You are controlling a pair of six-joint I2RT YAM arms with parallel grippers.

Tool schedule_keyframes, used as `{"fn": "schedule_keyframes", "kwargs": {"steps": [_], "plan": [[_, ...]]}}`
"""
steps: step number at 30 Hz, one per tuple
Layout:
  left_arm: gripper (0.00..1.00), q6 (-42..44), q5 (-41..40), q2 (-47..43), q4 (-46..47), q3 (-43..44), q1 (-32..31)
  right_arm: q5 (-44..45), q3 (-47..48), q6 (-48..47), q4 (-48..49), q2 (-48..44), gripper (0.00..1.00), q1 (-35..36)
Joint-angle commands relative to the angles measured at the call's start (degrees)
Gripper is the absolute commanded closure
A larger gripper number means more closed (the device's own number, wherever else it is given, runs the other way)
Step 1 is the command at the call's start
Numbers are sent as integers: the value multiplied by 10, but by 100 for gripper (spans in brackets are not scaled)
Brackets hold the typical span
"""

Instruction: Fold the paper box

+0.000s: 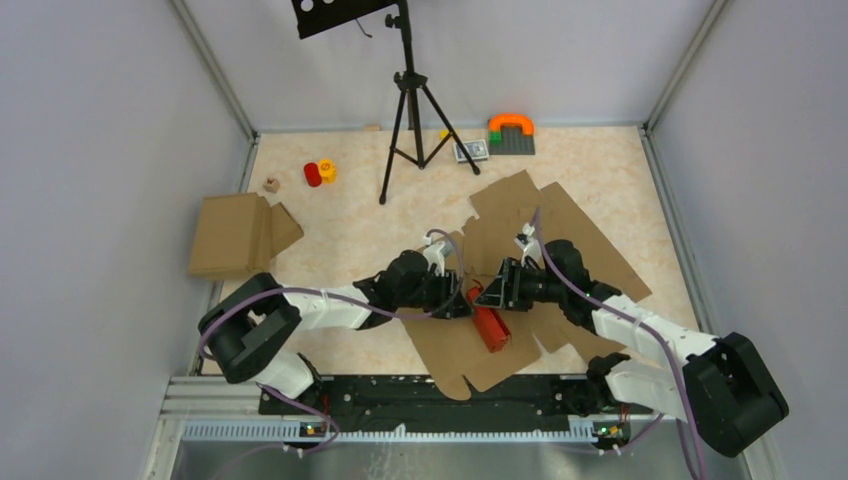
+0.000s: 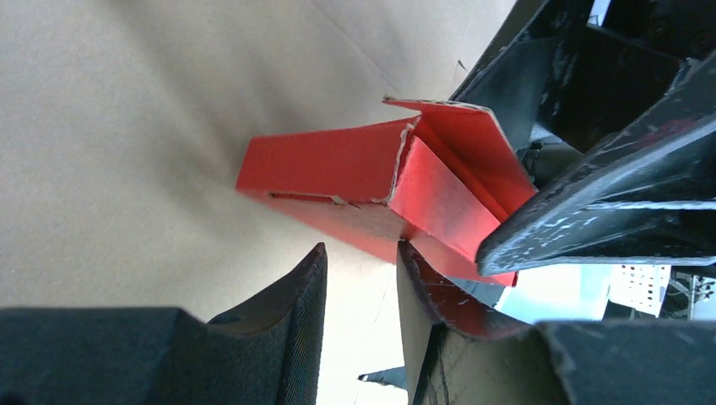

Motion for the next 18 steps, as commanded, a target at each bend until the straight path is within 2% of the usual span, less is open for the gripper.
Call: {"fn": "schedule_keyframes", "kwargs": {"steps": [1,7,11,17,18], "plan": [[62,-3,8,12,36,31,-7,-15,-8,-4,14,-4,45,8],[62,-3,8,29,37,37,-11,-18,-9,-16,-7,-11,44,7],[62,-4,7,37,38,40,-12,10,21,-57,-97,-29,45,7],[62,-4,6,42,39,45,-13,61,68,-111,-196,-24,60,19],[62,-3,6,42,39,45,-13,72,76,-115,-204,-21,68,23]]}}
